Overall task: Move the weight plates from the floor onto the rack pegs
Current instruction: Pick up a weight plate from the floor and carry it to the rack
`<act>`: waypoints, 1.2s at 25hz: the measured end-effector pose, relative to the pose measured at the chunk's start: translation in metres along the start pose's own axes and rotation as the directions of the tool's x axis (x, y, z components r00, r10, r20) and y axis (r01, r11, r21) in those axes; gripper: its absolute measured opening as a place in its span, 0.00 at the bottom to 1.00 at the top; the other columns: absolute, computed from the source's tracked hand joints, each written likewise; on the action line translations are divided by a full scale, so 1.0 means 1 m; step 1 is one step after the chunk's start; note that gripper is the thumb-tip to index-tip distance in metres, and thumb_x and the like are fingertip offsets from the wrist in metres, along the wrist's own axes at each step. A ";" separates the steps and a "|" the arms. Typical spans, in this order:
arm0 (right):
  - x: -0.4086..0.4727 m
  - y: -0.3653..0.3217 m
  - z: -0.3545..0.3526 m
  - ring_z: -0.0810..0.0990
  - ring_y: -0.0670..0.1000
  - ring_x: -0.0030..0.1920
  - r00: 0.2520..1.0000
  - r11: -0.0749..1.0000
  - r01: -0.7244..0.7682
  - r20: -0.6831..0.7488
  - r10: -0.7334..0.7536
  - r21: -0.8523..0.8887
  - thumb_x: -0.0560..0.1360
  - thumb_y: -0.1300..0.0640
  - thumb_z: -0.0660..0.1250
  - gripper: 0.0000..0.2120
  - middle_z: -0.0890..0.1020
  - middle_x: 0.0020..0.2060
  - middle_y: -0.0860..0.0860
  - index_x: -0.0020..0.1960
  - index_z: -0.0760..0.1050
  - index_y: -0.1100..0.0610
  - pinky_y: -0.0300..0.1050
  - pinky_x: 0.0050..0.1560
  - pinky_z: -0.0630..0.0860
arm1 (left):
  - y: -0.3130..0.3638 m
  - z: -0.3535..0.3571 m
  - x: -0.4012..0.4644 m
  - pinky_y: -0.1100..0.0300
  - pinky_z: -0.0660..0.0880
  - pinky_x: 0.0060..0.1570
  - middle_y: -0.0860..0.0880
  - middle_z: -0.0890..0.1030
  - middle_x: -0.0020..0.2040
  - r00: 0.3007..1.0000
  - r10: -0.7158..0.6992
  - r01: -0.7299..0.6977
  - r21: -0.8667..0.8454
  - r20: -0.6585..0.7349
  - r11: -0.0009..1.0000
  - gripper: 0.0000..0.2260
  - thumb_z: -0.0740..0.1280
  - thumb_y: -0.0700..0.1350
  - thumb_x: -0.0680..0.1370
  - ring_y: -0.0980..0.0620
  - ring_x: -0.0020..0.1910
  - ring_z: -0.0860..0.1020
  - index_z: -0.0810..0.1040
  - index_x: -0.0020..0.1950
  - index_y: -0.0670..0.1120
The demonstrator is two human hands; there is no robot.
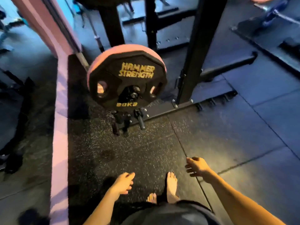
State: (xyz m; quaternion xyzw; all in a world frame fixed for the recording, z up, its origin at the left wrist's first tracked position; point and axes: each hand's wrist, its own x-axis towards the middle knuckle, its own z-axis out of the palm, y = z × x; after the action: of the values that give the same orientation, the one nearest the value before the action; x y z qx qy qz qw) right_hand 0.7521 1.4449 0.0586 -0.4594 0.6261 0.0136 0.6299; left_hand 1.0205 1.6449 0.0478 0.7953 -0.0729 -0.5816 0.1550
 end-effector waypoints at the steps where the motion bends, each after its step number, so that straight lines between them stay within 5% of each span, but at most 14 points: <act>1: -0.008 0.027 0.001 0.71 0.51 0.29 0.998 0.998 -0.057 -0.015 0.057 -0.014 0.82 0.55 0.60 0.14 0.74 0.33 0.55 0.39 0.69 0.57 0.37 0.29 0.67 | -0.015 0.006 0.004 0.60 0.73 0.39 0.47 0.79 0.51 0.999 -0.031 0.028 0.090 0.034 0.996 0.17 0.60 0.57 0.81 0.52 0.41 0.76 0.74 0.61 0.46; 5: -0.045 0.128 -0.001 0.77 0.54 0.34 0.978 0.976 -0.196 -0.096 0.188 -0.091 0.80 0.53 0.61 0.13 0.78 0.36 0.55 0.40 0.73 0.57 0.42 0.31 0.72 | -0.059 0.039 0.008 0.62 0.66 0.30 0.47 0.75 0.43 0.989 -0.109 0.057 0.421 0.101 0.905 0.13 0.58 0.55 0.82 0.53 0.32 0.69 0.73 0.55 0.46; 10: -0.098 0.243 -0.027 0.73 0.54 0.27 0.910 0.926 -0.265 -0.246 0.333 0.269 0.80 0.53 0.62 0.14 0.76 0.30 0.56 0.38 0.72 0.59 0.40 0.26 0.69 | -0.042 0.092 0.021 0.63 0.60 0.27 0.49 0.71 0.35 0.968 -0.067 -0.156 0.789 0.242 0.594 0.12 0.59 0.53 0.82 0.53 0.28 0.66 0.68 0.42 0.48; 14: -0.128 0.329 -0.048 0.73 0.52 0.23 0.838 0.836 -0.301 -0.291 0.462 0.459 0.79 0.54 0.64 0.17 0.75 0.20 0.51 0.33 0.72 0.60 0.40 0.25 0.69 | 0.029 0.162 0.004 0.63 0.58 0.27 0.47 0.69 0.35 0.952 0.007 -0.285 0.874 0.307 0.392 0.14 0.58 0.51 0.83 0.51 0.28 0.65 0.65 0.38 0.49; 18: -0.147 0.406 -0.093 0.73 0.54 0.27 0.782 0.735 -0.297 -0.286 0.554 0.610 0.77 0.58 0.68 0.17 0.75 0.24 0.55 0.30 0.71 0.58 0.55 0.38 0.73 | 0.102 0.274 -0.009 0.61 0.65 0.30 0.46 0.74 0.36 0.920 0.100 -0.391 0.903 0.379 0.176 0.14 0.59 0.51 0.82 0.51 0.31 0.70 0.68 0.39 0.48; 25: -0.176 0.473 -0.235 0.73 0.53 0.29 0.725 0.604 -0.217 -0.289 0.626 0.767 0.78 0.55 0.65 0.13 0.79 0.32 0.55 0.37 0.72 0.59 0.41 0.28 0.68 | 0.159 0.504 -0.059 0.57 0.67 0.44 0.48 0.77 0.41 0.833 0.187 -0.551 0.814 0.521 0.184 0.12 0.63 0.50 0.81 0.49 0.45 0.74 0.77 0.44 0.44; 30: -0.149 0.488 -0.329 0.76 0.56 0.34 0.743 0.530 -0.233 -0.202 0.638 0.815 0.79 0.53 0.64 0.11 0.79 0.36 0.56 0.41 0.72 0.58 0.43 0.31 0.72 | 0.220 0.600 -0.051 0.55 0.70 0.40 0.46 0.75 0.33 0.846 0.142 -0.533 0.824 0.514 0.192 0.17 0.59 0.47 0.83 0.50 0.33 0.71 0.74 0.36 0.44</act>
State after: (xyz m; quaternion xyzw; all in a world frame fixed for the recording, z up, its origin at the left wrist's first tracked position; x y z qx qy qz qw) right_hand 0.1754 1.6139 -0.0280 0.0316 0.8059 -0.1948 0.5582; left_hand 0.4502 1.3556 0.0014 0.5803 -0.6043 -0.4913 -0.2381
